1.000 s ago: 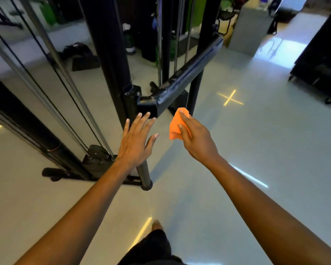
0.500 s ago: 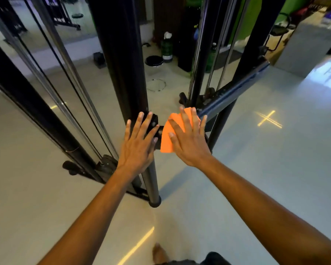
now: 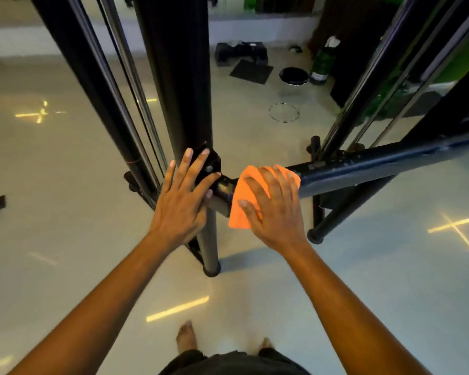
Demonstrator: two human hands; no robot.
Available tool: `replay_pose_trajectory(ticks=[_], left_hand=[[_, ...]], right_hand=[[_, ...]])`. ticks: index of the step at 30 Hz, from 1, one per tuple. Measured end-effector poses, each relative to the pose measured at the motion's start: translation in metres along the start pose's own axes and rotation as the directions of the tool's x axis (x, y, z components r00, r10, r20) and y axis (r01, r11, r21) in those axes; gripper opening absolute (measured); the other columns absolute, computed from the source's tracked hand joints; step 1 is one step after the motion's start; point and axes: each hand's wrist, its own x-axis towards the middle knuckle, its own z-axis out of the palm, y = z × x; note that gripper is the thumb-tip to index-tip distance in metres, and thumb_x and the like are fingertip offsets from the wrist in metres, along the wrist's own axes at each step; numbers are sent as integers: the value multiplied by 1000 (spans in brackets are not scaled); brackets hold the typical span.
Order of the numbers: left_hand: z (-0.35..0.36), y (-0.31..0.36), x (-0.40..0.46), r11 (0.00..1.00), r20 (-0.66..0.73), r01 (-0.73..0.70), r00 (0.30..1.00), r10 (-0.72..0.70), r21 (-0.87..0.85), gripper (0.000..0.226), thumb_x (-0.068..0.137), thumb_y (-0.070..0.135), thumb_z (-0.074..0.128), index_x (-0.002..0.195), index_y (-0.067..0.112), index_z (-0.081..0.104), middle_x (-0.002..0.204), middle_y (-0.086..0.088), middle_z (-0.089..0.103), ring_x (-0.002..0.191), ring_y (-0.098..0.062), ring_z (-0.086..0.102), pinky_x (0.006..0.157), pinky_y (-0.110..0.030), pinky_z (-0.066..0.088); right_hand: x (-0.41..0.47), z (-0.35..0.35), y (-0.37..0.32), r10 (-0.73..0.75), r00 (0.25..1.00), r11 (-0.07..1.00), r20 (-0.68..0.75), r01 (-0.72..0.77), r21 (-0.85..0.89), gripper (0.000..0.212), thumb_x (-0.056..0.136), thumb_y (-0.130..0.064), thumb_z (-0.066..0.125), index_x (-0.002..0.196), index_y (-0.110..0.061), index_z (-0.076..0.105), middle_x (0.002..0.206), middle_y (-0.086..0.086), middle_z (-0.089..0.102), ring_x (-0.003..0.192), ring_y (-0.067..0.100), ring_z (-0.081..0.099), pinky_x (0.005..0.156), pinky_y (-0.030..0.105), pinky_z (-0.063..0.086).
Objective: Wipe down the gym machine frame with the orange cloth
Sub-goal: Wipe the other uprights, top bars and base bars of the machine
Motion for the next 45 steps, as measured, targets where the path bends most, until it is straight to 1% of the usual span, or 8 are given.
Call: replay_pose_trajectory(ticks=[7, 14, 17, 23, 31, 35, 40, 45], left_hand=[[4, 28, -3, 989, -4, 133, 991, -133, 61, 44, 112, 29, 51, 155, 22, 56, 180, -5, 13, 167, -33, 1, 132, -63, 9], [5, 43, -9, 977, 22, 202, 979, -204, 74, 49, 114, 35, 44, 161, 23, 49, 181, -1, 6, 167, -29, -4, 133, -59, 5], [4, 43, -10, 977, 30, 201, 979, -203, 68, 49, 114, 35, 44, 161, 23, 49, 181, -1, 7, 167, -28, -3, 133, -59, 7], [-11, 32, -11, 981, 5, 175, 984, -176, 89, 53, 111, 28, 43, 164, 21, 44, 178, 0, 22, 168, -26, 5, 134, -56, 10], [-14, 5, -14, 998, 34, 45, 998, -46, 35, 64, 108, 21, 52, 169, 18, 32, 178, 2, 23, 167, -25, 9, 132, -60, 16], [-14, -14, -11, 998, 35, -64, 997, 63, 13, 66, 107, 19, 59, 169, 17, 33, 178, 1, 23, 167, -26, 10, 131, -62, 19], [-12, -37, -7, 984, 48, -167, 984, 170, -61, 72, 103, 15, 63, 168, 16, 33, 178, -1, 22, 167, -27, 10, 132, -61, 16], [-9, -60, -5, 956, 43, -294, 955, 293, 10, 80, 102, 16, 64, 171, 16, 23, 181, -2, 10, 167, -29, 4, 134, -56, 4]], right_hand=[[7, 15, -28, 148, 983, 988, -104, -143, 59, 48, 113, -47, 49, 152, -22, 61, 161, 18, 49, 155, 53, 34, 126, 77, 14], [-3, 15, 38, -152, 974, 988, -167, 153, -1, 54, 109, -56, 61, 155, -29, 60, 162, 12, 53, 152, 43, 46, 127, 66, 28], [-8, 11, 50, -50, 989, 998, -141, 52, 16, 54, 109, -53, 62, 156, -27, 59, 161, 16, 50, 155, 46, 40, 130, 66, 22], [2, 7, -49, 116, 993, 992, -19, -115, 54, 52, 110, -36, 44, 160, -20, 48, 164, 18, 43, 158, 50, 31, 128, 74, 16], [4, 0, -18, -16, 1000, 1000, -26, 16, 23, 54, 113, -57, 45, 160, -31, 51, 166, 5, 46, 156, 40, 36, 130, 62, 21], [3, 2, -35, 134, 990, 991, -37, -133, 31, 50, 114, -51, 47, 158, -28, 55, 168, 2, 45, 160, 41, 30, 134, 62, 10], [20, 7, -99, 180, 984, 983, -8, -180, 38, 49, 116, -50, 39, 155, -26, 54, 164, 2, 47, 158, 36, 33, 131, 58, 20], [2, 4, -66, 170, 986, 979, 1, -168, -112, 64, 110, -62, 47, 165, -31, 42, 169, 10, 38, 163, 38, 24, 132, 61, 17]])
